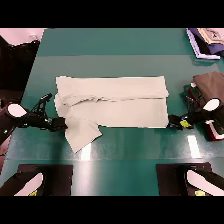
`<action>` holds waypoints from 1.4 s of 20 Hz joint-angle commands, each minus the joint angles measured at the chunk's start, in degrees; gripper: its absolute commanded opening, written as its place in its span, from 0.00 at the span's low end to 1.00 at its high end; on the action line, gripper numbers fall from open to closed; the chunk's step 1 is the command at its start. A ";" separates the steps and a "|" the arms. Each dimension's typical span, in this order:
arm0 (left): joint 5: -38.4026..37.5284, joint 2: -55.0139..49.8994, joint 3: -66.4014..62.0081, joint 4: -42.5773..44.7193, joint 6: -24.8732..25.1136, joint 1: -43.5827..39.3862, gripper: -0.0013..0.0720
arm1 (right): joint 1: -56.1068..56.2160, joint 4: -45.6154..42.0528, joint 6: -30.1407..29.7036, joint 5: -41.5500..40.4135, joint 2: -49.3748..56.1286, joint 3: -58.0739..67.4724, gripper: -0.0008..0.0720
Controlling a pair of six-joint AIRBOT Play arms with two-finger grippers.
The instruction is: Fold the shirts.
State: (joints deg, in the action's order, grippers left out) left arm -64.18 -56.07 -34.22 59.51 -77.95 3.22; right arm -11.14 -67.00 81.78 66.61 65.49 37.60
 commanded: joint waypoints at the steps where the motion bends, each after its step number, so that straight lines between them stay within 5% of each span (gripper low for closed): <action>1: -1.03 0.04 -0.07 0.04 -0.02 -0.02 0.05 | -0.04 -0.17 -0.72 -1.46 -0.59 -0.22 0.03; 7: -12.02 0.33 -2.82 -0.31 0.44 -0.02 0.05 | -4.07 -0.76 -0.72 9.70 -13.07 -0.11 0.02; 10: -15.34 8.52 -3.04 -0.72 -0.37 -0.02 0.05 | -8.24 -0.63 -0.63 17.16 -20.52 -0.11 0.02; 14: -14.23 20.24 -7.50 -0.59 -3.10 -0.02 0.05 | -10.12 -0.09 0.87 15.76 -27.02 -0.11 0.02; 19: -11.93 20.50 -11.19 1.20 -3.10 -0.02 0.05 | -10.03 1.44 0.33 9.70 -22.64 -0.13 0.04; 20: -12.39 20.50 -11.19 2.27 -3.10 -0.02 0.05 | -10.03 1.49 -1.07 9.18 -20.24 -0.13 0.13; 21: -13.09 20.50 -11.19 3.15 -3.10 -0.02 0.05 | -10.03 1.60 -2.56 8.90 -17.46 -0.13 0.38; 22: -13.86 20.50 -11.19 3.76 -3.10 -0.02 0.05 | -10.03 1.62 -3.54 8.85 -14.64 -0.13 0.46; 28: -14.51 20.50 -11.19 4.04 -3.30 -0.02 0.05 | -10.01 10.56 -10.19 6.73 -1.29 -0.15 0.46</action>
State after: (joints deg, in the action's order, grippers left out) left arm -78.28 -35.64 -45.32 62.98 -81.10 3.22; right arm -21.12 -61.67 75.20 74.04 58.37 37.45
